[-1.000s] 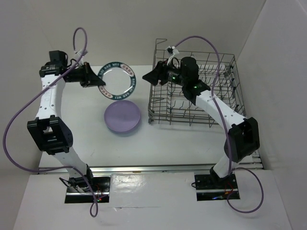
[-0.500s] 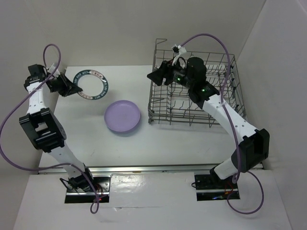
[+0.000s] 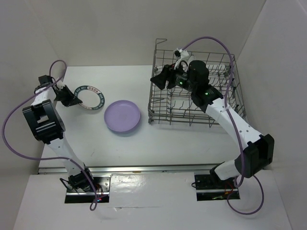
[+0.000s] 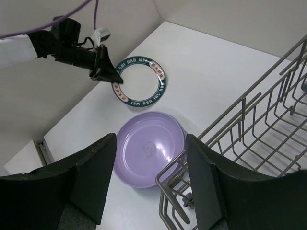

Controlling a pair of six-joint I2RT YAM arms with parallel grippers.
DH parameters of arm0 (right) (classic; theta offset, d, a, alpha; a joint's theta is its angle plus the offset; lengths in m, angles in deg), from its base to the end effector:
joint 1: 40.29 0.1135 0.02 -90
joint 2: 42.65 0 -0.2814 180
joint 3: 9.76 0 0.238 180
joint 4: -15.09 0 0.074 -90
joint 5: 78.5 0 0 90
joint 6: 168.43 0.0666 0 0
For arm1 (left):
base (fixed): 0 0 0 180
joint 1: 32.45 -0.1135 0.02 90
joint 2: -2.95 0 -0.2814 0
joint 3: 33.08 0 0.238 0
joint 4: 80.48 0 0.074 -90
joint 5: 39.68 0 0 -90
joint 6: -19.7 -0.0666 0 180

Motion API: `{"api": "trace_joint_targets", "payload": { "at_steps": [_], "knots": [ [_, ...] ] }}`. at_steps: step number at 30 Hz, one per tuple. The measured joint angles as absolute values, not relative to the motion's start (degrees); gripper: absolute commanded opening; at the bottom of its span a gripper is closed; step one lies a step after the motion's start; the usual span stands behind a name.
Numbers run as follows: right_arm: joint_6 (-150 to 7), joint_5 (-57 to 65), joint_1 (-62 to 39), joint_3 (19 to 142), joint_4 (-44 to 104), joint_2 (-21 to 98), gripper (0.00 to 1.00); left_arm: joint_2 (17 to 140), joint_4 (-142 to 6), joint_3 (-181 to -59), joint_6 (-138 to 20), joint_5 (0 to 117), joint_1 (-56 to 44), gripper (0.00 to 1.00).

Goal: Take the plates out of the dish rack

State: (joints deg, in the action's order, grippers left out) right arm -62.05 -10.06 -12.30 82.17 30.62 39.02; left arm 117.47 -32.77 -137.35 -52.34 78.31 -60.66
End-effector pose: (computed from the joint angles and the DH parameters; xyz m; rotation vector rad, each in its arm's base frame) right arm 0.2965 0.1853 0.4218 -0.4684 1.6715 0.8905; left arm 0.4038 0.1811 0.2146 -0.8128 2.3616 -0.5545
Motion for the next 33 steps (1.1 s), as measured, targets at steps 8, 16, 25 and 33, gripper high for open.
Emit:
{"api": "trace_joint_targets", "payload": {
  "at_steps": [8, 16, 25, 33],
  "knots": [
    [-63.5, -9.2, -12.2, 82.1, 32.3, 38.0, 0.67, 122.9, -34.7, -137.3, -50.8, 84.1, -61.4, 0.13],
    [-64.4, -3.9, -11.9, 82.8, 36.5, 37.9, 0.73, 124.8, -34.6, -137.3, -50.8, 83.1, -61.6, 0.34],
    [-65.3, 9.8, -13.8, 95.3, 46.6, 44.9, 0.79, 127.2, -33.7, -137.3, -50.6, 81.5, -61.9, 0.51],
    [-65.8, 18.5, -26.7, 123.8, 57.6, 68.3, 1.0, 126.5, -32.2, -138.2, -51.1, 80.3, -61.8, 0.72]
  ]
}}
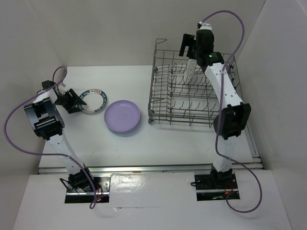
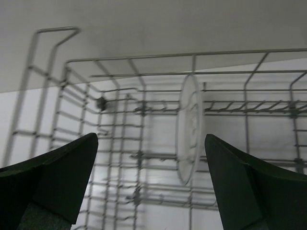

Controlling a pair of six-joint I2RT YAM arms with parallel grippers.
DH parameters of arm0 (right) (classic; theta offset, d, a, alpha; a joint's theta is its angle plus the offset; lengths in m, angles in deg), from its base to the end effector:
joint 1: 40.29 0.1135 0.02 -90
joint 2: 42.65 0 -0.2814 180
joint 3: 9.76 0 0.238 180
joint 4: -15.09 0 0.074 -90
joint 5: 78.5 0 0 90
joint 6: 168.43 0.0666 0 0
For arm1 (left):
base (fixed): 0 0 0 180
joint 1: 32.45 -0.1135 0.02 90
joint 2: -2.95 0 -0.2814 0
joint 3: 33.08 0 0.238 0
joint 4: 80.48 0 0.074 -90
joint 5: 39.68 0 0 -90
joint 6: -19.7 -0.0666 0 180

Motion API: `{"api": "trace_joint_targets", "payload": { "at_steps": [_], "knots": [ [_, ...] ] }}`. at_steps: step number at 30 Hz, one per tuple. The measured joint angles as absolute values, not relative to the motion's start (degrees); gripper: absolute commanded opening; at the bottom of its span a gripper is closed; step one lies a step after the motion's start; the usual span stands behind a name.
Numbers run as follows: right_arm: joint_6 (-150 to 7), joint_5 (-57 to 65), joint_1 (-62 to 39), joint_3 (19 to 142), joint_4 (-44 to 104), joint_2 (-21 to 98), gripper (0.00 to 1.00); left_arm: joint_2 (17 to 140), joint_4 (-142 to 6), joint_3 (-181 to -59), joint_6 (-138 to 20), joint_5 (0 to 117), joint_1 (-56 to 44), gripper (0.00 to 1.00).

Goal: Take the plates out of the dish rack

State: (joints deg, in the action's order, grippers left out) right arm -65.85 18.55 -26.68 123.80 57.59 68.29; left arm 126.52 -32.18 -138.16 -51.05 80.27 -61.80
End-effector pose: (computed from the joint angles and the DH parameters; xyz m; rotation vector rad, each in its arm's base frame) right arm 0.4607 0.1031 0.4202 0.0657 1.9185 0.1899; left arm 0.4113 0.1932 0.1514 -0.9481 2.4498 -0.6514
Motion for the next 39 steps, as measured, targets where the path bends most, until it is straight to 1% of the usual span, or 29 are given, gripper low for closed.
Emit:
{"api": "trace_joint_targets", "payload": {
  "at_steps": [4, 8, 9, 10, 12, 13, 14, 16, 21, 28, 33, 36, 38, 39],
  "knots": [
    [-67.8, 23.5, -29.9, 134.8, 60.6, 81.4, 0.99, 125.3, -31.2, -138.2, -52.6, 76.9, -61.8, 0.73],
    [-68.9, 24.6, -30.3, 137.6, 61.5, 89.6, 0.87, 124.3, -30.5, -138.2, -54.5, 71.9, -61.8, 0.74],
    [-68.9, 24.6, -30.3, 137.6, 61.9, 91.0, 0.79, 124.1, -30.4, -138.2, -55.1, 70.7, -61.8, 0.74],
    [-69.0, 24.7, -30.3, 137.1, 62.1, 91.8, 0.74, 123.9, -30.3, -138.2, -55.6, 69.5, -61.8, 0.74],
    [-68.7, 24.9, -30.3, 134.8, 62.1, 92.0, 0.55, 123.5, -30.1, -138.2, -56.7, 67.6, -61.8, 0.74],
    [-68.8, 25.3, -30.3, 133.9, 62.1, 91.7, 0.32, 123.3, -30.0, -137.9, -57.0, 66.6, -61.8, 0.74],
    [-69.0, 25.9, -30.3, 132.5, 61.7, 91.0, 0.19, 123.0, -29.9, -137.6, -57.5, 65.8, -61.8, 0.74],
    [-68.7, 27.4, -30.3, 130.3, 61.2, 89.8, 0.0, 122.4, -29.5, -137.1, -58.3, 64.7, -61.8, 0.74],
    [-69.4, 30.6, -29.9, 128.8, 59.8, 88.8, 0.0, 120.2, -28.0, -136.6, -59.6, 62.1, -61.1, 0.74],
    [-76.1, 40.1, -26.5, 128.2, 55.2, 83.9, 0.0, 116.2, -27.1, -136.6, -61.1, 60.3, -58.1, 0.74],
    [-81.7, 46.2, -24.6, 127.6, 48.8, 77.5, 0.0, 113.6, -26.2, -136.6, -61.4, 59.9, -56.7, 0.74],
    [-84.4, 48.7, -23.4, 123.7, 44.1, 71.0, 0.0, 111.4, -25.7, -136.6, -62.5, 58.3, -55.9, 0.76],
    [-83.9, 47.0, -22.4, 121.5, 43.4, 66.2, 0.0, 109.3, -25.4, -136.9, -63.1, 57.2, -54.9, 0.76],
    [-82.1, 44.1, -22.2, 120.3, 43.6, 63.8, 0.0, 108.2, -25.3, -137.1, -63.7, 56.9, -54.1, 0.76]
  ]
}}
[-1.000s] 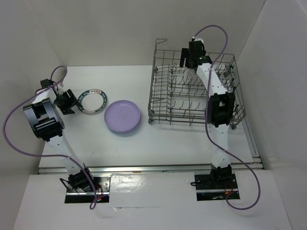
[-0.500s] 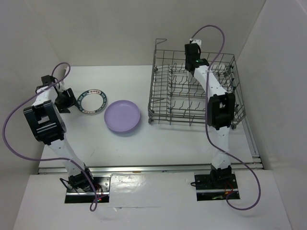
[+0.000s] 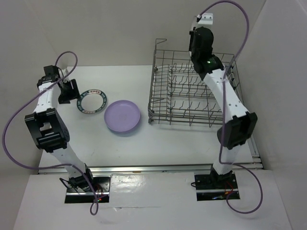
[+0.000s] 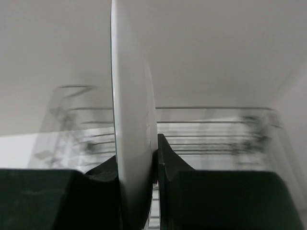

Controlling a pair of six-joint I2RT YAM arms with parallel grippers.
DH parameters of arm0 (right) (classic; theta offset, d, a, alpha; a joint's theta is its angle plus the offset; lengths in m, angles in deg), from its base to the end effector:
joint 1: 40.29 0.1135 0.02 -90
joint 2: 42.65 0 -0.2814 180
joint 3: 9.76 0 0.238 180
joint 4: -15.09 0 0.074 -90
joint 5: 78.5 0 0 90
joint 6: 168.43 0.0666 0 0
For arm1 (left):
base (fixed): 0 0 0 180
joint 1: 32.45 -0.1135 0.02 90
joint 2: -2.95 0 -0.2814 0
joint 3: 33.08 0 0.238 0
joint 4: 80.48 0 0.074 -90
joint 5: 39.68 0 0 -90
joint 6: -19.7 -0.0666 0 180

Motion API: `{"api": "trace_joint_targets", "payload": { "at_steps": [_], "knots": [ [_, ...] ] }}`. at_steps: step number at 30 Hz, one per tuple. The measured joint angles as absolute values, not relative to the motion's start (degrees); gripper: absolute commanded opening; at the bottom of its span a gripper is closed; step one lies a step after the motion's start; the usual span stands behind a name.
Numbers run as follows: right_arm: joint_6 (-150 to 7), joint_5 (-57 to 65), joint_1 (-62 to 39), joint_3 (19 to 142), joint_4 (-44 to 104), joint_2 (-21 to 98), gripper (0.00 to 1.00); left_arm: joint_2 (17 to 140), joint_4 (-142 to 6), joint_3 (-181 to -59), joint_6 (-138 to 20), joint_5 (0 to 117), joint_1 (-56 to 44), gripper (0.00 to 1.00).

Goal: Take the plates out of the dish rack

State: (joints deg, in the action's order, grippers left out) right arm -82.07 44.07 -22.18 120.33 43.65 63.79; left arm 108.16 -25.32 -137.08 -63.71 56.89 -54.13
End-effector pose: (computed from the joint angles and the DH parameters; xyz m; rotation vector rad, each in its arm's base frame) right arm 0.4363 0.1050 0.4677 0.1190 1.6460 -0.2777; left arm 0.3833 0.1442 0.2633 -0.5787 2.4788 -0.0438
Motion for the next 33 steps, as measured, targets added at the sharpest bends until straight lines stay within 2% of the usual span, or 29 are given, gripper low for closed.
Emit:
{"api": "trace_joint_targets", "payload": {
  "at_steps": [2, 5, 7, 11, 15, 24, 26, 27, 29, 30, 33],
  "knots": [
    [-77.4, 32.1, -22.6, 116.7, 43.7, 58.1, 0.0, 105.2, -25.1, -137.6, -64.5, 57.5, -52.3, 0.77],
    [-69.0, 11.0, -24.7, 109.0, 40.5, 50.8, 0.0, 101.0, -24.1, -139.4, -66.2, 64.6, -50.4, 0.77],
    [-62.5, -4.7, -26.3, 103.9, 35.6, 48.6, 0.0, 99.2, -22.1, -142.6, -68.3, 74.2, -49.3, 0.8],
    [-51.1, -24.9, -26.3, 94.0, 24.2, 51.5, 0.0, 98.0, -17.9, -148.9, -72.5, 92.8, -45.4, 0.85],
    [-42.3, -35.2, -22.0, 87.6, 18.4, 58.5, 0.0, 97.9, -15.4, -149.8, -74.3, 100.8, -38.9, 0.88],
    [-39.2, -41.6, -11.1, 88.8, 14.8, 63.8, 0.0, 97.8, -15.1, -146.4, -73.2, 98.3, -34.0, 0.88],
    [-39.0, -42.0, -10.6, 89.4, 14.5, 64.3, 0.0, 97.8, -15.1, -145.6, -72.9, 97.8, -34.0, 0.83],
    [-39.0, -42.2, -10.5, 89.9, 14.1, 64.6, 0.0, 97.8, -15.2, -145.1, -72.8, 97.5, -34.0, 0.7],
    [-38.9, -42.1, -10.4, 90.1, 14.0, 64.8, 0.0, 97.8, -15.0, -144.6, -71.7, 97.9, -34.0, 0.53],
    [-38.9, -41.8, -10.4, 90.2, 14.0, 64.9, 0.0, 97.8, -14.9, -144.6, -71.5, 98.6, -33.9, 0.36],
    [-39.4, -42.0, -10.4, 90.5, 14.2, 65.3, 0.0, 97.8, -13.6, -145.1, -71.7, 101.5, -33.4, 0.11]
  ]
}}
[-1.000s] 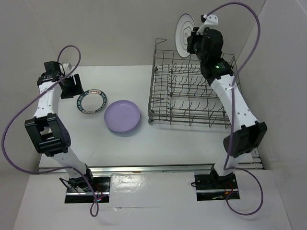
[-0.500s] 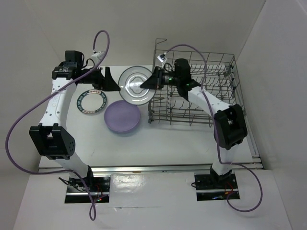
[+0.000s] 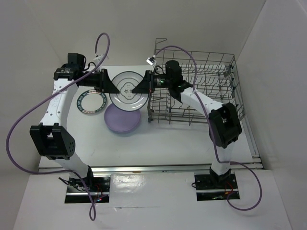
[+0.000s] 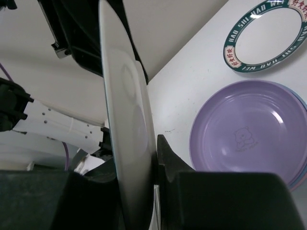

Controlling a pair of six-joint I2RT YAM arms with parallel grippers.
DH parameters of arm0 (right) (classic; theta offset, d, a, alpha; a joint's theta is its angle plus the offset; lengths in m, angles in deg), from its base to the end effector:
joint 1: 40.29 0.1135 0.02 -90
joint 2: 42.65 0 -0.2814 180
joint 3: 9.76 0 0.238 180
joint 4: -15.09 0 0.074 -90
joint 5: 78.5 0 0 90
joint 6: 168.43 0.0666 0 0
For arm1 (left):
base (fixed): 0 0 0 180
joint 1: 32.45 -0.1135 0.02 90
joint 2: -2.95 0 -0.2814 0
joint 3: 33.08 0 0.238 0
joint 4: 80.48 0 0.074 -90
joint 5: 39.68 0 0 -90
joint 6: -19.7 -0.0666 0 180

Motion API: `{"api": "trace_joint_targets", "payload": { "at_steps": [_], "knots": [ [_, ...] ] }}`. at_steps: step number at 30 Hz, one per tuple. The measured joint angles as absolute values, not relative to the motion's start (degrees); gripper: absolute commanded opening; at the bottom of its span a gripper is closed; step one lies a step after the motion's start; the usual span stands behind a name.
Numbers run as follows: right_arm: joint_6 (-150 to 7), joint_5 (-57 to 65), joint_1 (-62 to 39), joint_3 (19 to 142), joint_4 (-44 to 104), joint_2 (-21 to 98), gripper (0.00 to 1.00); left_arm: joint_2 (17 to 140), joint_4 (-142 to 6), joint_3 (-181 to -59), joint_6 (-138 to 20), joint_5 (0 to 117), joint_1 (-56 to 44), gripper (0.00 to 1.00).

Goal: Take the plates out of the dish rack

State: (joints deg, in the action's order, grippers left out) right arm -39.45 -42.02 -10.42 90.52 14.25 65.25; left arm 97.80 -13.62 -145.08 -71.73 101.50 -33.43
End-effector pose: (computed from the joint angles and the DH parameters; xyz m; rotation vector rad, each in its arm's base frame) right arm 0.3681 0.2731 0.3363 -0.6508 1.8307 1.6279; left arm 0.3469 -0.0460 0.3758 0.3999 2.2250 -1.0489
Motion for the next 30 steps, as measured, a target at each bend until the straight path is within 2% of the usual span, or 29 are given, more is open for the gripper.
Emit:
{"api": "trace_joint_targets", "payload": {
  "at_steps": [1, 5, 6, 7, 8, 11, 15, 20, 24, 30],
  "knots": [
    [-39.7, -42.9, -10.7, 90.9, 14.0, 65.7, 0.0, 97.8, -13.1, -145.2, -71.8, 103.2, -33.7, 0.01],
    [-39.7, -45.5, -11.1, 93.5, 14.1, 67.9, 0.01, 98.4, -11.8, -146.3, -73.2, 104.3, -34.1, 0.0],
    [-39.8, -45.6, -11.1, 94.1, 14.3, 68.2, 0.06, 98.5, -11.7, -146.5, -73.3, 104.4, -34.2, 0.0],
    [-39.9, -45.6, -11.1, 94.4, 14.5, 68.4, 0.15, 98.5, -11.7, -146.5, -73.4, 104.6, -34.5, 0.0],
    [-40.2, -45.6, -11.1, 94.7, 15.0, 68.4, 0.36, 98.6, -11.6, -146.5, -73.3, 104.8, -34.7, 0.0],
    [-41.2, -42.8, -10.7, 96.9, 18.3, 68.4, 0.68, 98.6, -10.4, -147.0, -73.0, 105.2, -36.2, 0.0],
    [-45.1, -37.9, -10.4, 101.1, 22.0, 67.9, 0.8, 99.0, -8.4, -149.2, -72.6, 105.4, -42.1, 0.0],
    [-48.7, -30.0, -10.9, 101.7, 26.5, 64.1, 0.8, 99.1, -10.2, -150.1, -69.8, 105.3, -50.9, 0.0],
    [-50.9, -25.7, -11.7, 101.7, 29.3, 60.6, 0.8, 99.0, -14.8, -145.5, -65.6, 102.0, -55.6, 0.0],
    [-54.6, -21.7, -12.2, 101.0, 32.3, 56.3, 0.8, 103.3, -19.8, -140.4, -62.0, 94.2, -59.0, 0.0]
  ]
}}
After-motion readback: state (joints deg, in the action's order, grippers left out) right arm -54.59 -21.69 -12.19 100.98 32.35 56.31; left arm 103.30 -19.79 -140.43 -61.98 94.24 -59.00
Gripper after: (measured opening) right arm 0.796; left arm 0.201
